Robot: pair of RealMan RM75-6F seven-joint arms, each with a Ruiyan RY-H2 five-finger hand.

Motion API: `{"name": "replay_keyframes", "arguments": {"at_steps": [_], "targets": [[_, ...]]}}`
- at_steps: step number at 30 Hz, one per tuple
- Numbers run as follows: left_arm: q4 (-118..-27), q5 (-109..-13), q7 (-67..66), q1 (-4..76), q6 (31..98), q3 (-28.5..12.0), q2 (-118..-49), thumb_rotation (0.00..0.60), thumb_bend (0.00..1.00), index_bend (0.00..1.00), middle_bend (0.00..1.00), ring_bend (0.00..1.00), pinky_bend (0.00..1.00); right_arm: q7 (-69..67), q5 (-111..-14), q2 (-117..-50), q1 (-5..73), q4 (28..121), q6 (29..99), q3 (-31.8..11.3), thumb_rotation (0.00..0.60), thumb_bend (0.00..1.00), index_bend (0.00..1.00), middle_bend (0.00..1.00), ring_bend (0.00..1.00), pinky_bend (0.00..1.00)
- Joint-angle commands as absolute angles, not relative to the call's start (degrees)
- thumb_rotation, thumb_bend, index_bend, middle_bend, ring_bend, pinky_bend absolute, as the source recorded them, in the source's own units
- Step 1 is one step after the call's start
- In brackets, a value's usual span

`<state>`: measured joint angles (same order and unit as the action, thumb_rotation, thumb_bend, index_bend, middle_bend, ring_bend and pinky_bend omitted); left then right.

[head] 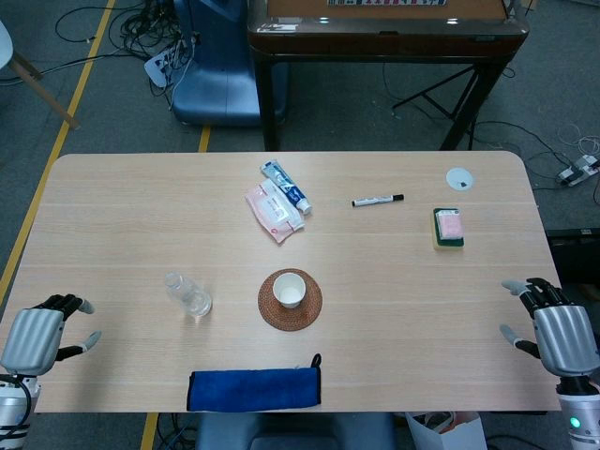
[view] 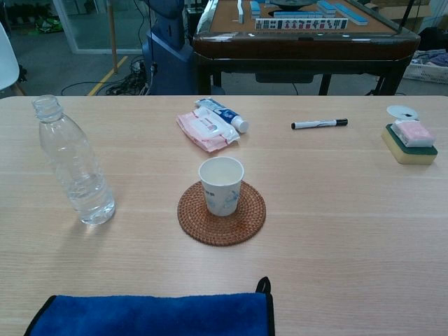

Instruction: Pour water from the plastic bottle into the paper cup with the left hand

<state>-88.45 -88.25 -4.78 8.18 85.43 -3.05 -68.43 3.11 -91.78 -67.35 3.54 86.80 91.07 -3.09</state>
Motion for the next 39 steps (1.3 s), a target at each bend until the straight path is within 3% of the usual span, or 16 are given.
{"name": "replay_keyframes", "arguments": {"at_steps": [1, 7, 14, 19, 28, 34, 39], "targets": [[-88.15, -88.18, -4.68, 8.18, 85.60, -3.15, -68.73, 0.600, 0.13, 0.50, 0.49, 0.43, 0.65, 3.14, -91.83, -67.20, 3.58, 87.03, 91.10, -3.18, 0.600, 0.08, 0.31, 0.41, 0.26, 0.41], [-88.50, -87.81, -3.26, 8.41, 85.02, -3.19, -68.75, 0.600, 0.13, 0.43, 0.49, 0.43, 0.65, 2.60, -91.61, -66.88, 3.41, 87.28, 91.36, -3.38, 0.600, 0.08, 0.31, 0.41, 0.26, 0.41], [-86.67, -86.23, 1.71, 9.51, 83.44, -4.28, -70.93, 0.600, 0.13, 0.24, 0.48, 0.42, 0.63, 2.37, -91.78, -66.71, 3.05, 87.35, 92.01, -3.39, 0.600, 0.08, 0.31, 0.41, 0.26, 0.41], [-85.73, -82.46, 6.07, 11.25, 78.10, -5.10, -71.70, 0.600, 0.13, 0.08, 0.28, 0.27, 0.49, 1.93, -91.53, -66.61, 2.60, 87.40, 92.60, -3.51, 0.600, 0.08, 0.31, 0.41, 0.26, 0.41], [-86.79, -78.03, 15.01, 13.84, 70.34, -6.25, -71.95, 0.600, 0.13, 0.00, 0.14, 0.13, 0.35, 1.27, -91.07, -66.34, 2.03, 87.30, 93.17, -3.71, 0.600, 0.08, 0.31, 0.41, 0.26, 0.41], [-90.74, -76.45, 24.81, 15.44, 64.42, -6.61, -70.72, 0.600, 0.12, 0.00, 0.12, 0.11, 0.32, 0.79, -91.28, -66.24, 1.44, 87.28, 94.17, -3.71, 0.600, 0.08, 0.31, 0.41, 0.26, 0.41], [-90.17, -76.20, 25.37, 16.93, 62.43, -6.69, -72.44, 0.600, 0.12, 0.00, 0.12, 0.11, 0.32, 0.59, -91.61, -66.17, 1.04, 87.27, 94.68, -3.55, 0.600, 0.08, 0.31, 0.41, 0.26, 0.41]]}}
